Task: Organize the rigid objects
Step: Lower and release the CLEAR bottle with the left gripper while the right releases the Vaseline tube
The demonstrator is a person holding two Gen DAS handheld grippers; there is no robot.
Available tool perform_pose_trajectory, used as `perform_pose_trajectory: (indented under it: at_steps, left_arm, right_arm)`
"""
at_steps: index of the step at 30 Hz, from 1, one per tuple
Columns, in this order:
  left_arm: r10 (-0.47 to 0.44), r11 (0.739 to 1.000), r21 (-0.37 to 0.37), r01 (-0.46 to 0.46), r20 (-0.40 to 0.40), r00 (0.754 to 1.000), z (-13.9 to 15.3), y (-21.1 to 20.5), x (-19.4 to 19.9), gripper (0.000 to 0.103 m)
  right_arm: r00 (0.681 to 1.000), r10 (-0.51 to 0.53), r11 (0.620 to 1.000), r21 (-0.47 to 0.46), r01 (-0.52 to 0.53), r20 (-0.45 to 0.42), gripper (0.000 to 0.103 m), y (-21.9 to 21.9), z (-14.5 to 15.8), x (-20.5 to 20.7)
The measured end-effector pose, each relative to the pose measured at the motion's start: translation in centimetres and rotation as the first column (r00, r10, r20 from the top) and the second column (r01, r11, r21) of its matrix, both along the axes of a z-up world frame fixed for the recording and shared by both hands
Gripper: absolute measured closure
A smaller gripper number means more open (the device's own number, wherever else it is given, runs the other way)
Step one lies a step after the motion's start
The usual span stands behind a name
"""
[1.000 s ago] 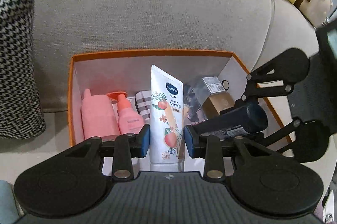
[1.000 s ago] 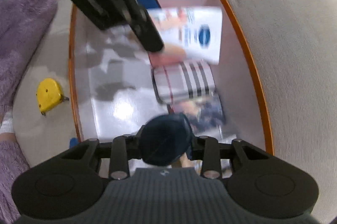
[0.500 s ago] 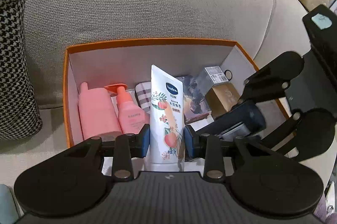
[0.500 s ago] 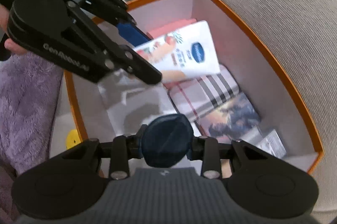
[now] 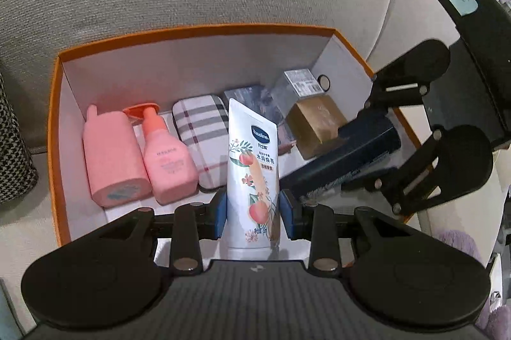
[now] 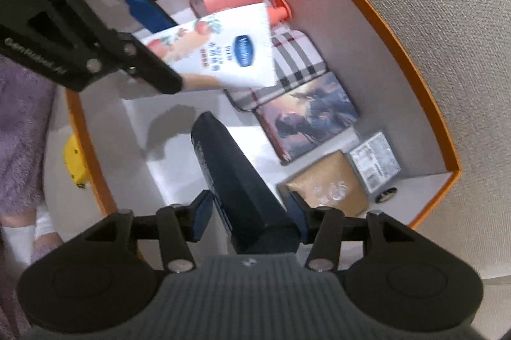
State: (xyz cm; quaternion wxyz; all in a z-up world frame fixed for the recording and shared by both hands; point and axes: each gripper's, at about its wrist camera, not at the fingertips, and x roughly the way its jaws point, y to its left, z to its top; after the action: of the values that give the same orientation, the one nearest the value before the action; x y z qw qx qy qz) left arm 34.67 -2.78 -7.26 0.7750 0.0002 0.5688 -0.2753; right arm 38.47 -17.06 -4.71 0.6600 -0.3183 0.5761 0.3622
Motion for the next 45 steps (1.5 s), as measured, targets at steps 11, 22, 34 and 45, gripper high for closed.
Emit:
perform_pose_trajectory:
  at_steps: [11, 22, 34, 45]
  left_arm:
    - [-0.002, 1.000, 0.008, 0.002, -0.016, 1.000, -0.7, -0.2, 0.5, 0.064]
    - [-0.007, 1.000, 0.018, 0.008, -0.032, 0.999, -1.1, -0.2, 0.9, 0.064]
    - [-0.069, 0.997, 0.028, 0.069, -0.019, 0.997, -0.8, -0.6, 0.8, 0.064]
    - [-0.348, 0.937, 0.033, 0.349, -0.028, 0.937, 0.2, -3.8, 0.4, 0.064]
  right_arm:
    - [0.999, 0.038, 0.998, -0.049, -0.037, 0.011, 0.052, -0.2, -1.0, -0.2]
    - [0.958, -0.162, 0.984, 0.029, 0.174, -0.238, 0.080, -0.5, -2.3, 1.7]
    - [0.957, -0.190, 0.975, 0.068, 0.209, -0.219, 0.088, 1.2, -4.2, 0.8]
    - [0.989, -0.132, 0.977, 0.160, 0.140, -0.061, 0.064, -0.3, 0.8, 0.5]
